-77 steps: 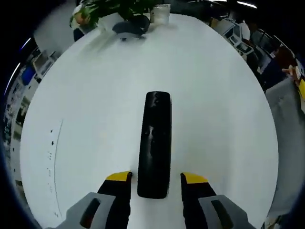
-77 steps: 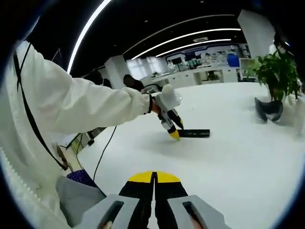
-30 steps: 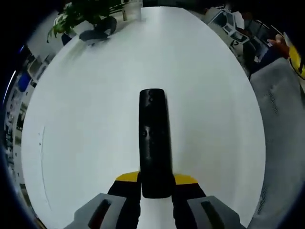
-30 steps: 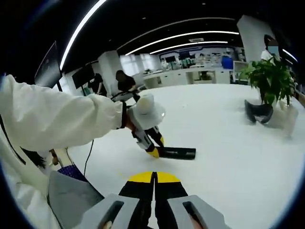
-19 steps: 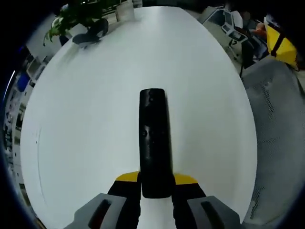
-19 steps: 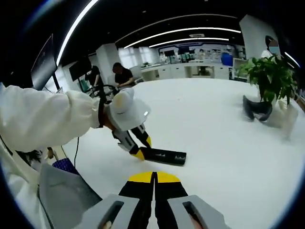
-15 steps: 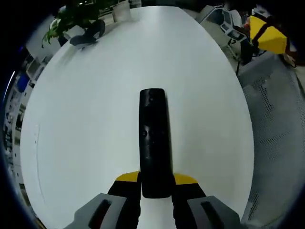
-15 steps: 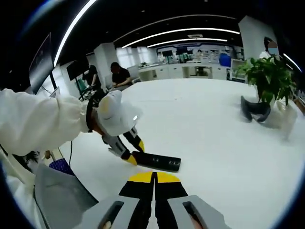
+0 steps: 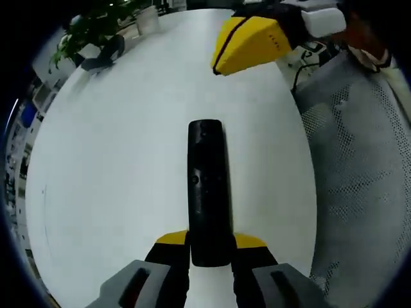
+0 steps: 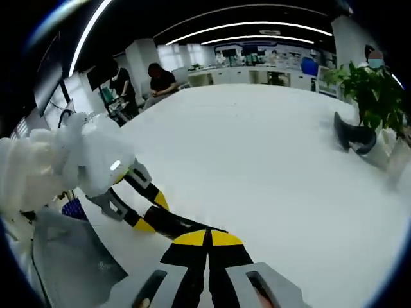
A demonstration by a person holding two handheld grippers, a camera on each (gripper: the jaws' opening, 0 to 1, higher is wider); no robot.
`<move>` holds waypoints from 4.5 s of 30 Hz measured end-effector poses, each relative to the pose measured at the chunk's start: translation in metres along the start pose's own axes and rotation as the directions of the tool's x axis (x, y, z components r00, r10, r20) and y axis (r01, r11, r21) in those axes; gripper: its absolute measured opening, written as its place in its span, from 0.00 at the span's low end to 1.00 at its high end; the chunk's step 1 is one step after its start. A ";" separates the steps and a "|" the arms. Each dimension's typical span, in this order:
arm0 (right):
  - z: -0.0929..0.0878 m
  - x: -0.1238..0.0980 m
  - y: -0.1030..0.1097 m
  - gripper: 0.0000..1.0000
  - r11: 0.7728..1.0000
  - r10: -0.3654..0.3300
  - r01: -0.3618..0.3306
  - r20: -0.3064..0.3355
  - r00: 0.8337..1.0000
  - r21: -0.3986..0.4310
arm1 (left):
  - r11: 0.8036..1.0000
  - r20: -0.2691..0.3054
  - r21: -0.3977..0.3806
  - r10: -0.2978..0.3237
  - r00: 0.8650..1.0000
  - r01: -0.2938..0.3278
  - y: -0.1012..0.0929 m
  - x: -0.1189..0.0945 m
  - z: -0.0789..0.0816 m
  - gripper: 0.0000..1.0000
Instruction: Press the specified remote control buttons in sequence, fully releasing each button before pressing the next.
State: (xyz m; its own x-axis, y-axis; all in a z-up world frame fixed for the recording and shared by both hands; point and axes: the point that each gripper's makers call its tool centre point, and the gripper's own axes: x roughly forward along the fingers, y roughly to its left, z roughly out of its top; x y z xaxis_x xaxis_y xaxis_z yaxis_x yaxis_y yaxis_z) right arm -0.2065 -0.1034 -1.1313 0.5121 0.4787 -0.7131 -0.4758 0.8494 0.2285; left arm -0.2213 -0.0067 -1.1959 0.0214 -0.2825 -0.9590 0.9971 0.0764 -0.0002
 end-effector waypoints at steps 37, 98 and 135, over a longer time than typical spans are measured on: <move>-0.055 0.020 0.003 0.00 0.987 0.075 -0.041 -0.225 0.971 0.153 | 0.999 0.057 0.035 -0.031 0.998 0.029 -0.031 0.001 0.003 0.21; -0.054 0.024 0.013 0.00 0.989 0.056 -0.022 -0.241 0.969 0.143 | 0.996 0.016 0.034 -0.079 0.997 0.079 -0.030 0.001 0.004 0.22; -0.053 0.028 0.020 0.00 0.990 0.088 -0.052 -0.294 0.952 0.127 | 0.997 0.012 0.008 -0.082 0.997 0.082 -0.030 0.001 0.004 0.22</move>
State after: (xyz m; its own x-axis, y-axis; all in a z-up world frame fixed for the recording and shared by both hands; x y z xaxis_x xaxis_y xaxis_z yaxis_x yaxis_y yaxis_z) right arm -0.2401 -0.0847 -1.1820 0.2350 0.4648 -0.8537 -0.4069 0.8446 0.3479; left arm -0.2504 -0.0135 -1.1955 -0.0592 -0.2996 -0.9522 0.9961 0.0452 -0.0762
